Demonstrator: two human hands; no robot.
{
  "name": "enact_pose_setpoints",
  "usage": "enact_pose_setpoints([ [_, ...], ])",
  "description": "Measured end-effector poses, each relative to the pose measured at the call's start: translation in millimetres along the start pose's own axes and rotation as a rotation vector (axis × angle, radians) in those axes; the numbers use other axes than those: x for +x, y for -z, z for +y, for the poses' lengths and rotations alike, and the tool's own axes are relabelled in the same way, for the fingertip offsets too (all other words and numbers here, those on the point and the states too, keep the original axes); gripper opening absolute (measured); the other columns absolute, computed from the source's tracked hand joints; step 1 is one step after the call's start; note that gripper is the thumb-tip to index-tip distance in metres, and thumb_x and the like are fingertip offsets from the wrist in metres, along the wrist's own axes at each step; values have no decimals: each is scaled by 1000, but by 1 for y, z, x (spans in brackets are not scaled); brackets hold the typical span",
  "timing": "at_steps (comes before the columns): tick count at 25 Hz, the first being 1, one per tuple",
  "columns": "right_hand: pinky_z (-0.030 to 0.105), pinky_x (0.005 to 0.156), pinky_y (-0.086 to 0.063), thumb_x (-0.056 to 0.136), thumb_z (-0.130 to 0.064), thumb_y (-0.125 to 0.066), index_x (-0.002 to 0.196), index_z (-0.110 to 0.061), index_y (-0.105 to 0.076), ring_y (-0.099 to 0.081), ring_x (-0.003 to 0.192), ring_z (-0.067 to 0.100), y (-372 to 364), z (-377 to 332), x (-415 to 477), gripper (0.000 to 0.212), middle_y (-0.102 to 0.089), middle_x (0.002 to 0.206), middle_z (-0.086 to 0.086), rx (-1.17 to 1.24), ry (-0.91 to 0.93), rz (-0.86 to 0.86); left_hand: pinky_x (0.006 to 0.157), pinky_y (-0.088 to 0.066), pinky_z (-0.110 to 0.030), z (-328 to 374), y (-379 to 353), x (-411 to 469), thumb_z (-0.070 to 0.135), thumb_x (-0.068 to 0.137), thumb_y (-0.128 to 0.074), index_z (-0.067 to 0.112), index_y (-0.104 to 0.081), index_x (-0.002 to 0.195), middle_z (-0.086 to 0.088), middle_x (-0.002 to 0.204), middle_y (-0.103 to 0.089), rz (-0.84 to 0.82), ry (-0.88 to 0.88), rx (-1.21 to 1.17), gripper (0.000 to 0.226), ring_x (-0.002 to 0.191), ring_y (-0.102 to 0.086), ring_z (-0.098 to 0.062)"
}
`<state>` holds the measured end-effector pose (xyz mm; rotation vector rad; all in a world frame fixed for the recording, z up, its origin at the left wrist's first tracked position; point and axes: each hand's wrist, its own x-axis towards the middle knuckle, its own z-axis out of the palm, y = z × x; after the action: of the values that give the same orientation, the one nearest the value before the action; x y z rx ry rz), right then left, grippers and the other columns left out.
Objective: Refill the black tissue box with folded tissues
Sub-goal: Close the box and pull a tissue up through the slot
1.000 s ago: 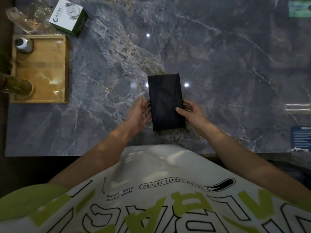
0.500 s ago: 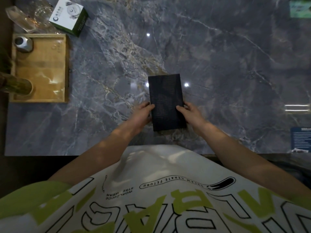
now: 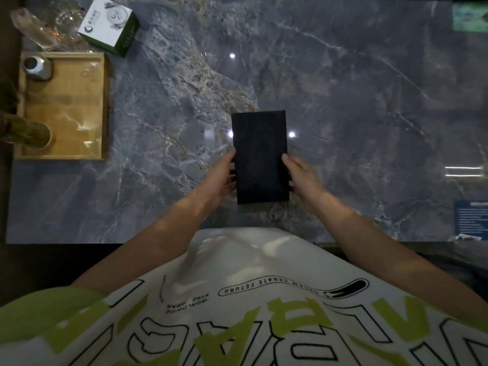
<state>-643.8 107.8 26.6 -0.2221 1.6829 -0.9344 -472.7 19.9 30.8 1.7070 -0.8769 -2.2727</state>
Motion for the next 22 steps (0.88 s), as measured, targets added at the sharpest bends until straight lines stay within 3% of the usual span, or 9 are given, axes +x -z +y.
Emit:
enact_pose_setpoints([
  [2,18,66,-54,100,-40,-50,97,-26,-68,-70,87,4,0,-6,-2,23,-74,92,-12,37,40,8,63,-54,-23,5,2,-1,60,91,-46,24,-67,97,6,79,-75,8,-20,-70,42,77,-70,-11],
  [4,22,71,-53,100,-41,-47,99,-26,-68,-69,91,5,-2,-12,-2,25,-73,95,-11,54,88,30,55,-54,-19,9,4,-1,61,94,-40,23,-65,94,8,69,-74,12,-59,-148,46,64,-71,-6],
  [8,32,91,-52,102,-41,-42,114,-21,-62,-64,111,14,-6,-22,-2,30,-68,117,-4,101,151,38,66,-56,-25,22,9,-3,58,97,-35,18,-63,86,5,71,-72,49,-134,-267,50,68,-70,-8],
  [10,32,90,-52,103,-38,-42,120,-9,-57,-64,113,17,-10,-30,-2,37,-66,121,3,127,178,22,68,-54,-25,28,9,-6,53,98,-41,22,-65,84,7,74,-69,47,-165,-284,42,72,-67,-8],
  [13,36,86,-46,102,-28,-48,92,-13,-54,-58,96,24,-16,-40,-3,19,-60,96,5,168,232,71,75,-54,-26,32,9,-9,46,98,-43,29,-73,96,6,98,-73,-6,-229,-247,34,91,-68,-10],
  [16,39,81,-38,99,-22,-54,80,-19,-48,-46,90,22,-19,-48,-4,20,-51,89,6,172,268,117,74,-56,-25,30,7,-13,39,102,-37,26,-73,101,5,101,-75,-59,-276,-279,38,94,-70,-9],
  [19,37,84,-41,99,-19,-53,91,-15,-58,-54,94,21,-23,-50,-5,10,-59,97,5,179,268,88,82,-55,-29,30,8,-18,37,104,-30,20,-67,108,-1,105,-72,-76,-293,-299,41,98,-66,-15],
  [22,32,87,-46,101,-23,-44,116,-7,-65,-62,104,19,-28,-51,-6,29,-67,114,7,132,263,-19,81,-54,-32,32,13,-21,38,103,-27,18,-68,103,-4,102,-69,-41,-288,-266,45,93,-66,-17],
])
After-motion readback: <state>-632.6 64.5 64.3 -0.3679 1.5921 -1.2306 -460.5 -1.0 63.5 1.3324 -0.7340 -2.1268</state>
